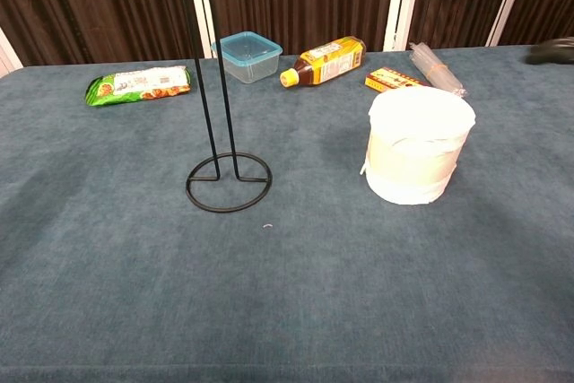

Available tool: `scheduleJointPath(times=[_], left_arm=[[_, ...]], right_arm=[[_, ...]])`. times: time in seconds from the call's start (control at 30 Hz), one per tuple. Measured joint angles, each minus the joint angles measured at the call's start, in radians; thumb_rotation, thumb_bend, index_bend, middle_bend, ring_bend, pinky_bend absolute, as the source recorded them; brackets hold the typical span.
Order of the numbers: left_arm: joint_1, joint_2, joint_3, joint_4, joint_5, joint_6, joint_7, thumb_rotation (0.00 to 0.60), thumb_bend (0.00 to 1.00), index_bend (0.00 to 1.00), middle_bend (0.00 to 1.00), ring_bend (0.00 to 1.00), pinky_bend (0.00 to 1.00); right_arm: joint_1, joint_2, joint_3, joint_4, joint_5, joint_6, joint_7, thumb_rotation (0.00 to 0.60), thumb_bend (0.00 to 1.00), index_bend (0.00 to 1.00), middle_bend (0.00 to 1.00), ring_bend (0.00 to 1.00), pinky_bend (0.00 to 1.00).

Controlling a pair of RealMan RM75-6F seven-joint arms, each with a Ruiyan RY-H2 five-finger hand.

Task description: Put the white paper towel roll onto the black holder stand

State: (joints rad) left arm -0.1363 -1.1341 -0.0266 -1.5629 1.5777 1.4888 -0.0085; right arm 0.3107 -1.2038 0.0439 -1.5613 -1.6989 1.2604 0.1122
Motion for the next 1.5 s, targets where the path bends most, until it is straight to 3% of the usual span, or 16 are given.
scheduleJointPath(times=[0.17,0.37,0.63,0.87,0.93,1.0,1.1,1.27,1.5], left_arm=[[0.001,0.009,-0.002,-0.009,-0.006,0.001,0.004,0.6,0.39,0.0,0.01,0.03,0.11],[-0.004,0.016,-0.009,-0.011,-0.013,-0.003,-0.006,0.6,0.39,0.0,0.01,0.03,0.11],[0.033,0.027,0.021,-0.008,0.018,0.042,-0.027,0.6,0.39,0.0,0.01,0.03,0.11],[0.023,0.025,0.012,-0.009,0.009,0.028,-0.025,0.6,0.39,0.0,0.02,0.03,0.11],[0.023,0.023,0.013,-0.007,0.009,0.026,-0.023,0.6,0.39,0.0,0.01,0.03,0.11],[0.026,0.02,0.016,-0.002,0.011,0.028,-0.024,0.6,0.39,0.0,0.01,0.03,0.11],[0.027,0.018,0.016,0.0,0.014,0.033,-0.026,0.6,0.39,0.0,0.01,0.03,0.11],[0.03,0.021,0.018,-0.001,0.018,0.038,-0.028,0.6,0.39,0.0,0.02,0.03,0.11],[0.031,0.027,0.02,-0.013,0.015,0.031,-0.027,0.6,0.39,0.0,0.02,0.03,0.11]], right_arm=[[0.143,-0.012,0.087,-0.018,0.148,-0.215,-0.03,0.6,0.11,0.0,0.0,0.0,0.0],[0.257,-0.045,0.16,-0.014,0.353,-0.362,-0.152,0.6,0.11,0.0,0.0,0.0,0.0],[0.359,-0.097,0.185,0.033,0.584,-0.493,-0.291,0.6,0.11,0.0,0.0,0.0,0.0],[0.408,-0.113,0.172,0.061,0.695,-0.569,-0.314,0.6,0.11,0.02,0.01,0.0,0.01],[0.416,-0.119,0.169,0.074,0.715,-0.578,-0.302,0.6,0.12,0.2,0.16,0.13,0.23],[0.416,-0.127,0.169,0.08,0.715,-0.572,-0.282,0.6,0.17,0.53,0.46,0.45,0.6],[0.409,-0.138,0.17,0.089,0.697,-0.551,-0.247,0.6,0.25,0.75,0.66,0.69,0.81],[0.381,-0.158,0.175,0.105,0.616,-0.457,-0.185,0.6,0.31,0.88,0.78,0.79,0.91],[0.345,-0.129,0.187,0.053,0.484,-0.342,-0.101,0.6,0.31,0.88,0.79,0.79,0.9]])
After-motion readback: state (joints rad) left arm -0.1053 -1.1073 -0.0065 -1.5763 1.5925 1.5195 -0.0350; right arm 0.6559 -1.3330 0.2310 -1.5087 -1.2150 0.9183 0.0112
